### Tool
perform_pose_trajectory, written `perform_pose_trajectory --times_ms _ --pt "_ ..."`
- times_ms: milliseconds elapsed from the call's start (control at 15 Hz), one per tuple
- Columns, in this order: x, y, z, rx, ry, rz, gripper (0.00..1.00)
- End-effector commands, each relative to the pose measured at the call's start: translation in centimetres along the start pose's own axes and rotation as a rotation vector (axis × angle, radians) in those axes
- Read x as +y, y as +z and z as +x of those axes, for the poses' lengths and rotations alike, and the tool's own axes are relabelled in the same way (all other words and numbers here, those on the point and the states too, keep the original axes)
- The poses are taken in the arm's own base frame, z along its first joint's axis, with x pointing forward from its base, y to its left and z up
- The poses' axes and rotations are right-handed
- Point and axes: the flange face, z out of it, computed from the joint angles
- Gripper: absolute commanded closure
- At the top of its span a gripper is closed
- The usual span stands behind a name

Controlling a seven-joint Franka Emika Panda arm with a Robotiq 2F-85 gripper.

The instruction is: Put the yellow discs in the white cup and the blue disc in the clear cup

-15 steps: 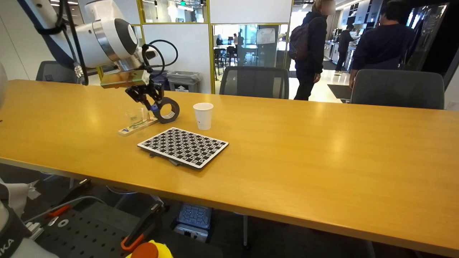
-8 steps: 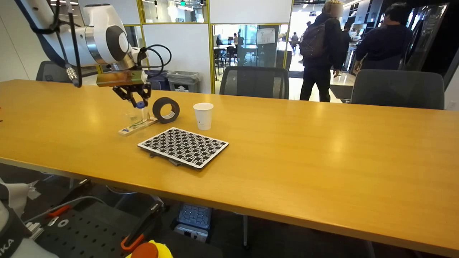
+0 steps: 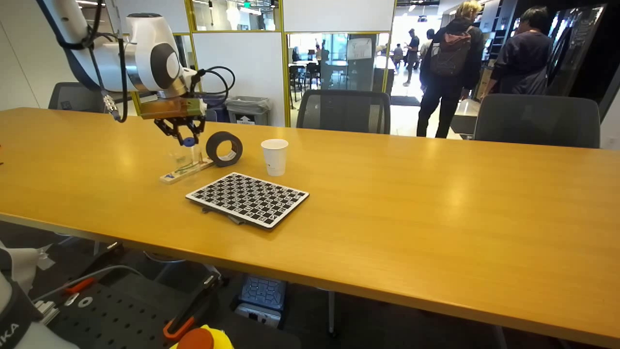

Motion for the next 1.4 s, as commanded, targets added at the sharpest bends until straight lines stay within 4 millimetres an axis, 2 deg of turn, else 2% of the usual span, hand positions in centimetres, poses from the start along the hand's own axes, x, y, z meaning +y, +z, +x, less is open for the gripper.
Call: perform_pose_trajectory --times_ms 0,800,867,933,1200,1333 --pt "0.8 0.2 0.9 0.001 -0.019 0.021 0.79" --pt "0.6 0.5 0.4 -0.049 -0.043 0.035 0.78" --pt "0.5 0.5 0.4 -0.051 -0.043 0.039 0.32" --pt "0.5 0.5 0.3 -0.054 -0.044 0.040 0.31" --pt "0.9 -0.4 0.1 -0.070 -0.049 0.016 0.02" --pt "1.7 -2.6 -0.5 -0.079 -0.036 -0.039 0.00"
